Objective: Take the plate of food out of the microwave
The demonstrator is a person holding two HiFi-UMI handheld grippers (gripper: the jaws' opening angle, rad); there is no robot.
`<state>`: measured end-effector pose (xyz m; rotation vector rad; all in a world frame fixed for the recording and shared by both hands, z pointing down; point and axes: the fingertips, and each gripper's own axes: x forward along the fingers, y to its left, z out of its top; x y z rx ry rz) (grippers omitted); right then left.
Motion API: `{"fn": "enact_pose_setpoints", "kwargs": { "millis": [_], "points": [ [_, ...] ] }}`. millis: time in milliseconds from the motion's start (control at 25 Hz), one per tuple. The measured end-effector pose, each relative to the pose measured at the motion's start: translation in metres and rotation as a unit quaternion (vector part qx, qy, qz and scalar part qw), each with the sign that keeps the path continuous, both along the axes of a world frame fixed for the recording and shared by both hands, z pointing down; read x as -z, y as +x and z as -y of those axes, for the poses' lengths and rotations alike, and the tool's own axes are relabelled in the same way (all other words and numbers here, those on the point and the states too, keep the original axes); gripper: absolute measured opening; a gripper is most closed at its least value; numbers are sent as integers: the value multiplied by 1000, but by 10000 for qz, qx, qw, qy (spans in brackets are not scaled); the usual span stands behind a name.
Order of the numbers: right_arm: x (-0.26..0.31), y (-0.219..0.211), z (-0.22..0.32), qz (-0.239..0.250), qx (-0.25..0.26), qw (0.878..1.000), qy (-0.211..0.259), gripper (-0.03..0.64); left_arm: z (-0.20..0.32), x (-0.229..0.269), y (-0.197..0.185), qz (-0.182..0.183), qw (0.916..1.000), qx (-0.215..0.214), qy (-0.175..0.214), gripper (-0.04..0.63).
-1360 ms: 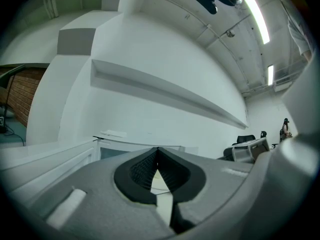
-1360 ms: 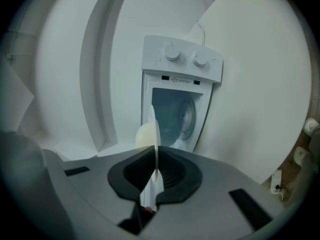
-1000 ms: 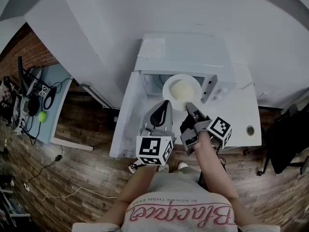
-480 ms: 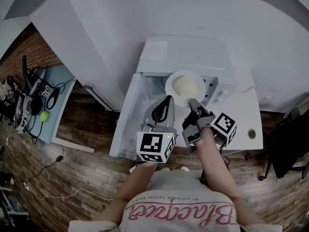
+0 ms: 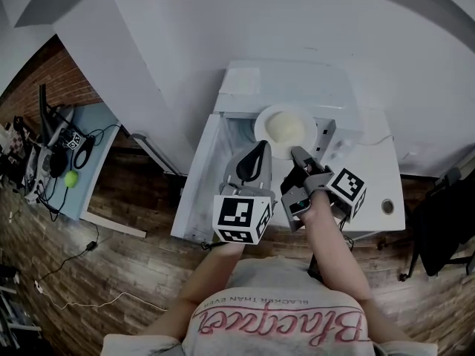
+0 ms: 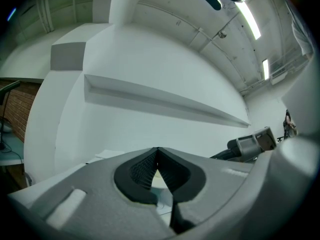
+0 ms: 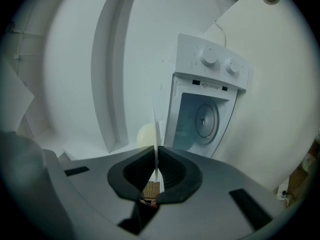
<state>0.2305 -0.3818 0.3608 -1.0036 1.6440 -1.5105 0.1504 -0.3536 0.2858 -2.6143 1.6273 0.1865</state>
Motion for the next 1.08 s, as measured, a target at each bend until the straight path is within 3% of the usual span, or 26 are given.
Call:
{"fn": "enact_pose_setpoints", "kwargs": {
  "millis": [1080],
  "points": [
    [-3,-4,-4,278,-231,9993,27,21,-6,1,-3,-107,9999,-38,25,5]
  ]
}}
